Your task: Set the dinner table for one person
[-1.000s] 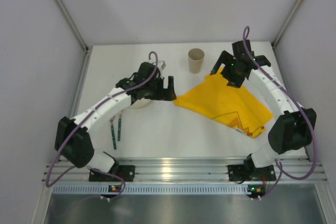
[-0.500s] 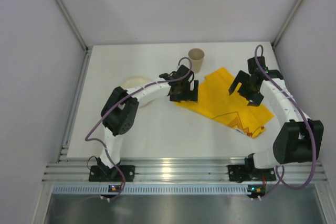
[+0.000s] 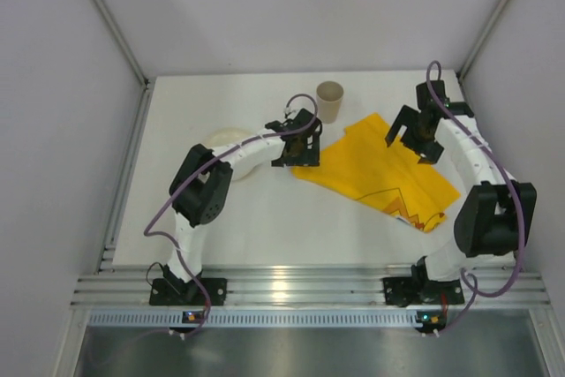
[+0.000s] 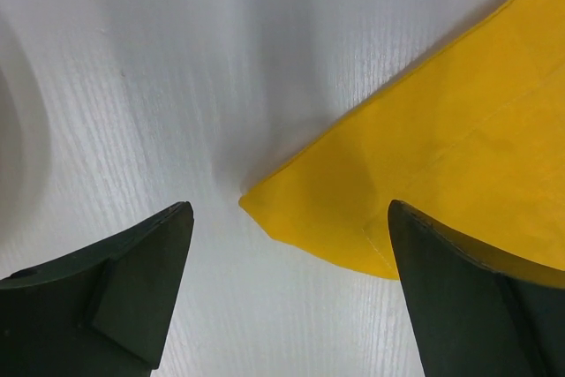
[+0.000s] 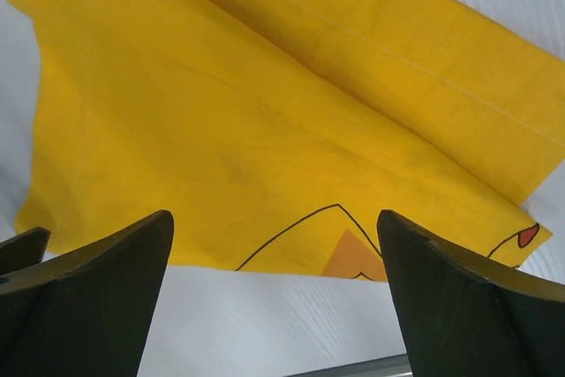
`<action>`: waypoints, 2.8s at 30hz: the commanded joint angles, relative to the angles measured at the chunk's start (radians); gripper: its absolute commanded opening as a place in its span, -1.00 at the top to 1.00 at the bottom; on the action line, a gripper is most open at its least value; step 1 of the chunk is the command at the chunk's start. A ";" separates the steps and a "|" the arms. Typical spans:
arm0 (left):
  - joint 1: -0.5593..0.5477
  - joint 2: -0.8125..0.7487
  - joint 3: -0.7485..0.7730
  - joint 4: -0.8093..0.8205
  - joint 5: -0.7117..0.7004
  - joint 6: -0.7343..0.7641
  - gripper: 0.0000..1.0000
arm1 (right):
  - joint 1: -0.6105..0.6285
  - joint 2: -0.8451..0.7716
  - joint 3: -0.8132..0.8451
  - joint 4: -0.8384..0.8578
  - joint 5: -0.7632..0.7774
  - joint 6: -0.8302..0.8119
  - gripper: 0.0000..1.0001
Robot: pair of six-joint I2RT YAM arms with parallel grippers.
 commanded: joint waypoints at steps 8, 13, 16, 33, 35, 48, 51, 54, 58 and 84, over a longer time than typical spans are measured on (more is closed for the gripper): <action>0.014 0.127 0.064 0.017 0.083 0.036 -0.74 | -0.020 0.183 0.236 0.012 -0.007 -0.029 -1.00; 0.028 0.128 0.041 0.027 0.111 0.039 0.25 | -0.028 0.227 0.236 0.063 -0.003 -0.020 -0.99; 0.036 0.107 0.019 0.021 0.137 0.055 1.00 | -0.032 0.304 0.269 0.107 -0.046 -0.017 -1.00; 0.140 -0.063 -0.064 -0.097 0.128 0.182 1.00 | 0.032 0.897 0.877 0.110 -0.177 0.032 -0.94; 0.140 -0.047 -0.045 -0.106 0.134 0.182 1.00 | 0.061 0.919 0.895 0.113 -0.220 0.032 -0.92; 0.143 0.052 0.084 -0.132 0.171 0.193 1.00 | 0.172 0.824 0.556 0.178 -0.237 0.032 -0.38; 0.143 0.049 0.076 -0.135 0.171 0.191 1.00 | 0.164 0.847 0.553 0.163 -0.224 0.032 0.02; 0.144 0.038 0.064 -0.143 0.171 0.191 1.00 | 0.158 0.855 0.558 0.179 -0.221 0.034 0.29; 0.143 0.018 0.042 -0.148 0.165 0.199 1.00 | 0.160 0.875 0.617 0.161 -0.201 0.043 0.97; 0.141 -0.198 -0.209 -0.115 0.128 0.202 1.00 | 0.159 0.895 0.661 0.215 -0.192 0.063 0.22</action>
